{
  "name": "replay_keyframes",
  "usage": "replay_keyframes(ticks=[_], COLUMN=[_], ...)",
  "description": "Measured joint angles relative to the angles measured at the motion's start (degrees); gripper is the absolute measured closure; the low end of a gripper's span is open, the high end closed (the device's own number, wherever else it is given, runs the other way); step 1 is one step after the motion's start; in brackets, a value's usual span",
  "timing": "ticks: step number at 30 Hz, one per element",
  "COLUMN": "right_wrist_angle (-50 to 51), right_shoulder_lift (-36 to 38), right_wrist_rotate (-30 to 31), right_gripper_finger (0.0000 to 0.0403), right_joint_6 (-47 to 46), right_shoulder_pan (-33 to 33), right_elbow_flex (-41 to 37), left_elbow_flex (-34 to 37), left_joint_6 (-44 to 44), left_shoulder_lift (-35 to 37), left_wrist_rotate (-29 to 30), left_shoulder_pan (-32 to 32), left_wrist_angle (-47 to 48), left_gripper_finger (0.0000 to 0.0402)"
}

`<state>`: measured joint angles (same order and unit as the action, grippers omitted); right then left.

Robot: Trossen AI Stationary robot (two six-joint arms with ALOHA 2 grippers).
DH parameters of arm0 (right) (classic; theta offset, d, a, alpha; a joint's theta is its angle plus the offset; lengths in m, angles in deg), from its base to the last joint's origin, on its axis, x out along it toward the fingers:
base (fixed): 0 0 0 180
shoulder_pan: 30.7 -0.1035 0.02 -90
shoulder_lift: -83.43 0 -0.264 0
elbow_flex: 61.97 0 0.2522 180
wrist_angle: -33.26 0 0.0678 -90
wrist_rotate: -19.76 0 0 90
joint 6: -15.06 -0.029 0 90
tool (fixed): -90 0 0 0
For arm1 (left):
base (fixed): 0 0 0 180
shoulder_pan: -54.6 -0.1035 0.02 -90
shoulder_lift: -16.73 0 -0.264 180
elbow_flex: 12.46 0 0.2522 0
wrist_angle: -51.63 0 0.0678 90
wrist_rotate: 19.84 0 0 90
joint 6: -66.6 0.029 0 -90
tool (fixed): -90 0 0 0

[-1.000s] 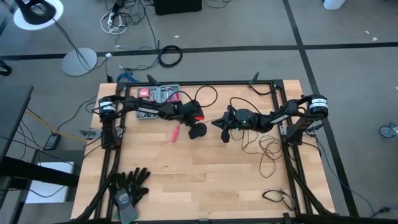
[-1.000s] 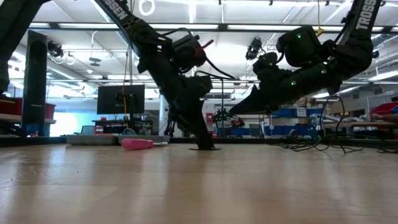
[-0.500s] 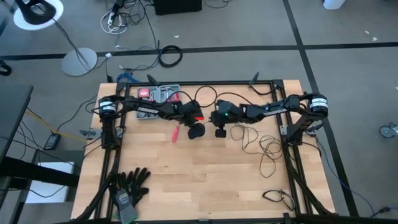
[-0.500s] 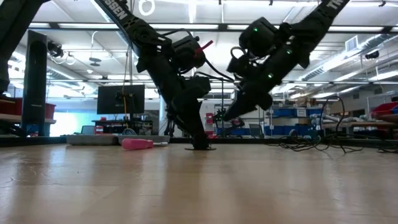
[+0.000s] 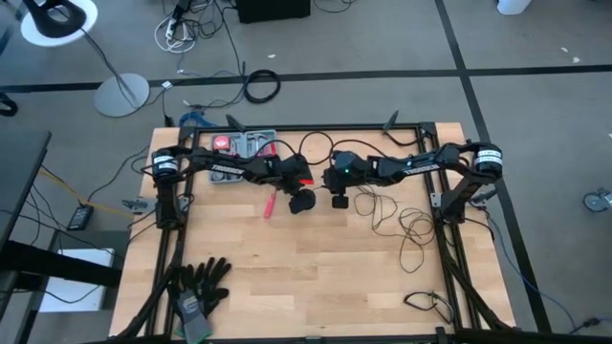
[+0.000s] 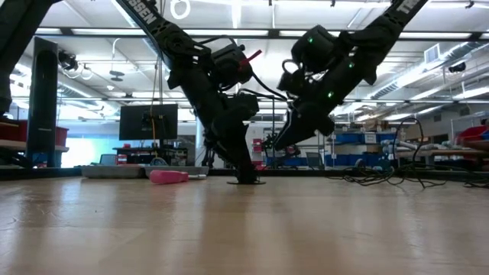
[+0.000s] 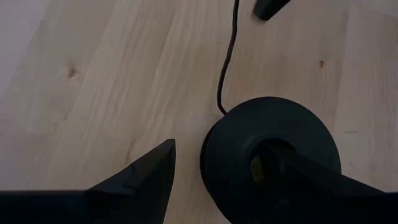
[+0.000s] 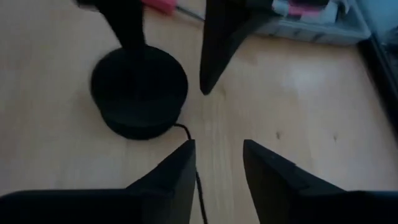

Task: Coil cords
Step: Uncoil the black wire from the spool

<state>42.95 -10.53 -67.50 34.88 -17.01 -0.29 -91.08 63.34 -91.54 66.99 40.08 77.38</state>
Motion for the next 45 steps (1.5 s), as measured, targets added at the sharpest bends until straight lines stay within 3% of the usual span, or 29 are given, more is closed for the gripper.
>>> replay_keyframes(ticks=[8,18,25,30,36,41,45], right_wrist_angle=[-4.15,-9.91,-5.49,4.68,24.39,43.83,52.85], right_shoulder_lift=[-8.45,-9.21,-8.96,-5.86,1.62,8.6,13.29], right_wrist_rotate=[0.48,0.52,0.59,5.6,12.21,17.8,18.83], right_gripper_finger=[0.0264,0.0288,0.0392,0.04,0.0401,0.0402,0.0402], right_joint_6=[-4.3,-7.09,-11.02,-14.26,-20.84,-31.4,-38.79], right_shoulder_pan=[0.14,0.11,0.08,-1.96,-6.22,-10.77,-14.0], right_elbow_flex=[-0.11,-0.02,-0.02,-0.02,-0.02,-0.02,-0.02], left_elbow_flex=[0.04,0.04,0.04,0.04,0.15,0.13,0.13], left_joint_6=[-0.41,-0.42,-0.39,0.0,3.06,3.26,3.16], left_shoulder_lift=[0.0,0.0,0.0,0.37,3.43,4.42,4.42], left_wrist_rotate=[-0.08,-0.13,-0.13,0.04,2.58,4.0,4.0], left_shoulder_pan=[0.0,0.0,0.0,-0.11,-0.15,-0.66,-0.87], left_wrist_angle=[-0.03,0.24,0.22,0.83,3.43,3.61,3.43], left_gripper_finger=[0.0163,0.0163,0.0163,0.0163,0.0163,0.0163,0.0163])
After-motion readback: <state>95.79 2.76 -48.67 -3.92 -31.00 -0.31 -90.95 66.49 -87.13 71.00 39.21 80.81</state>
